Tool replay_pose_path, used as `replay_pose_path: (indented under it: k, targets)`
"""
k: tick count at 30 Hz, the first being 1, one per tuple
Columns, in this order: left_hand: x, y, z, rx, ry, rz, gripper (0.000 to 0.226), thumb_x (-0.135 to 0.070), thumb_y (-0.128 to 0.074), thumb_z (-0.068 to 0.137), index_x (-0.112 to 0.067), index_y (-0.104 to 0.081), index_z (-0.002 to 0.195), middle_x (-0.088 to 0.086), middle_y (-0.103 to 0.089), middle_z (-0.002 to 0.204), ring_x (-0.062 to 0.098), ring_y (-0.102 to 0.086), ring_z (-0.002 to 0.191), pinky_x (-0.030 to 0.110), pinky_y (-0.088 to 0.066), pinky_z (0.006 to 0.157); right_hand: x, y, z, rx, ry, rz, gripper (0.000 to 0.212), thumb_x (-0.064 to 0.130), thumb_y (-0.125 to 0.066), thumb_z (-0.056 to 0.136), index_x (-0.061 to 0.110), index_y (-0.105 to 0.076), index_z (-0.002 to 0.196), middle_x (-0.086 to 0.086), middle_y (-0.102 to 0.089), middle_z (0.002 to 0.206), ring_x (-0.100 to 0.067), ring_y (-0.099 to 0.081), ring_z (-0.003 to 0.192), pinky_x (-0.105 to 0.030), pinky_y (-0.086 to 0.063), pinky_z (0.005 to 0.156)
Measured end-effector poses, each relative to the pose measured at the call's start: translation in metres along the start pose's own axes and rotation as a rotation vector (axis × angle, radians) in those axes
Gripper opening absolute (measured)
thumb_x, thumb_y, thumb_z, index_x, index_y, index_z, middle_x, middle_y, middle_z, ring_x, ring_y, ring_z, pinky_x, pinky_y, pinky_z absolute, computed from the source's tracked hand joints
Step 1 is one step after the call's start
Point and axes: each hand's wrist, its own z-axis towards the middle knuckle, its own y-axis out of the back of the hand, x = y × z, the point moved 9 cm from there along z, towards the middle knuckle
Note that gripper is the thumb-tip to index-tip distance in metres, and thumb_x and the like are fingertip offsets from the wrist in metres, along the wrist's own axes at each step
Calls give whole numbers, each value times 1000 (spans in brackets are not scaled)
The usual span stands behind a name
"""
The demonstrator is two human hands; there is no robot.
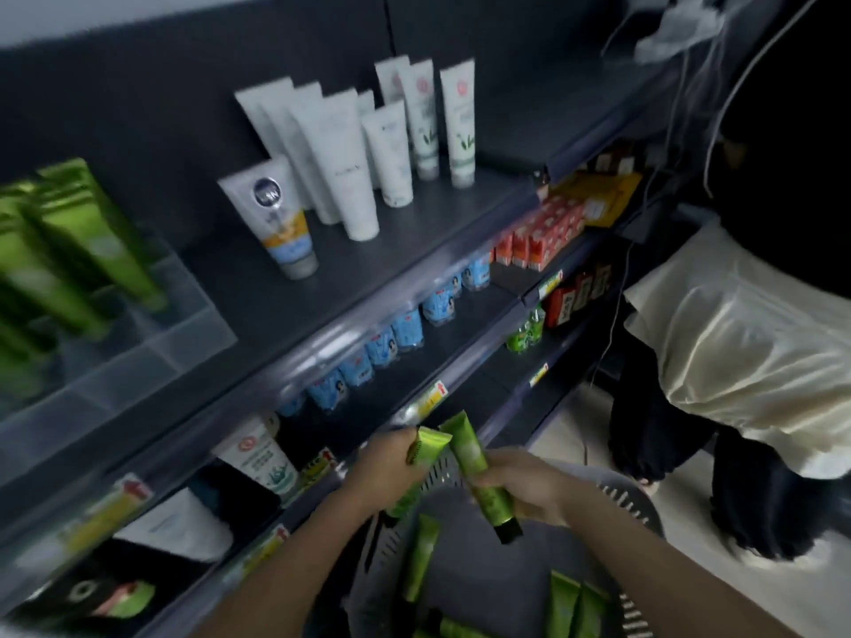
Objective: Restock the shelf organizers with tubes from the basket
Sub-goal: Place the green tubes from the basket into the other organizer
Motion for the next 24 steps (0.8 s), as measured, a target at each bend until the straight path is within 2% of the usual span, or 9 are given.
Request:
replay_pose_path:
  k: [2, 5, 7, 10, 13, 15, 17, 20, 24]
  targets:
    - [-8, 37, -7, -71, -17, -33, 12, -24, -64, 83, -14, -61, 88, 4, -65, 82, 18, -63, 77, 31, -50, 66, 43, -8, -9, 24, 75, -69, 16, 4, -61, 87, 1, -55, 102, -10, -59, 81, -21, -61, 74, -36, -53, 69]
    - [-25, 95, -19, -195, -64, -4, 14, -20, -66, 81, -19, -54, 74, -4, -58, 71, 13, -56, 70, 21, -37, 55, 108, -23, -23, -8, 191, -172, 14, 7, -64, 86, 1, -61, 98, -11, -59, 83, -25, -60, 81, -43, -53, 80]
    - [-37, 134, -30, -293, -92, -3, 10, -19, -67, 81, -16, -58, 80, -2, -58, 73, 12, -53, 70, 20, -32, 52, 152, -39, -35, -27, 302, -229, 14, 4, -64, 84, 1, -64, 98, -9, -60, 80, -21, -61, 78, -40, -53, 76]
    - [-52, 190, -48, -407, -118, -59, 12, -19, -68, 81, -14, -62, 89, 5, -64, 83, 13, -55, 73, 19, -36, 56, 212, -65, -53, -93, 508, -325, 19, -1, -65, 82, 8, -69, 98, 0, -66, 77, -12, -62, 74, -29, -50, 72]
    - [-59, 246, -73, -567, -151, -81, 16, -16, -69, 78, -13, -65, 93, 4, -67, 84, 16, -60, 76, 17, -41, 60, 257, -95, -65, -143, 672, -402, 18, -1, -72, 77, 6, -70, 95, -5, -64, 80, -15, -59, 75, -33, -50, 74]
    - [-59, 279, -91, -636, -157, -79, 12, -12, -70, 77, -18, -64, 87, -1, -66, 79, 13, -61, 75, 22, -44, 63, 280, -117, -69, -150, 744, -442, 12, 1, -73, 77, 5, -68, 87, -5, -57, 73, -15, -54, 70, -33, -47, 69]
    - [-55, 308, -109, -708, -162, -94, 20, -9, -70, 77, -25, -59, 75, -5, -61, 71, 4, -55, 64, 16, -40, 56, 301, -145, -71, -124, 805, -464, 9, 0, -72, 78, 3, -66, 83, -6, -54, 71, -14, -51, 67, -32, -46, 66]
    - [-41, 342, -135, -825, -126, -60, 25, -10, -74, 77, -21, -53, 67, -8, -51, 62, 0, -44, 55, 10, -35, 51, 324, -190, -72, -77, 882, -464, 15, -2, -71, 78, -1, -66, 93, -10, -65, 82, -13, -58, 73, -34, -54, 71]
    - [-7, 376, -161, -968, -39, -53, 15, -15, -76, 75, -17, -62, 79, -5, -64, 74, 10, -61, 72, 16, -45, 63, 346, -244, -62, -55, 953, -494, 20, -3, -72, 76, 9, -65, 90, -1, -64, 80, -10, -59, 74, -30, -54, 74]
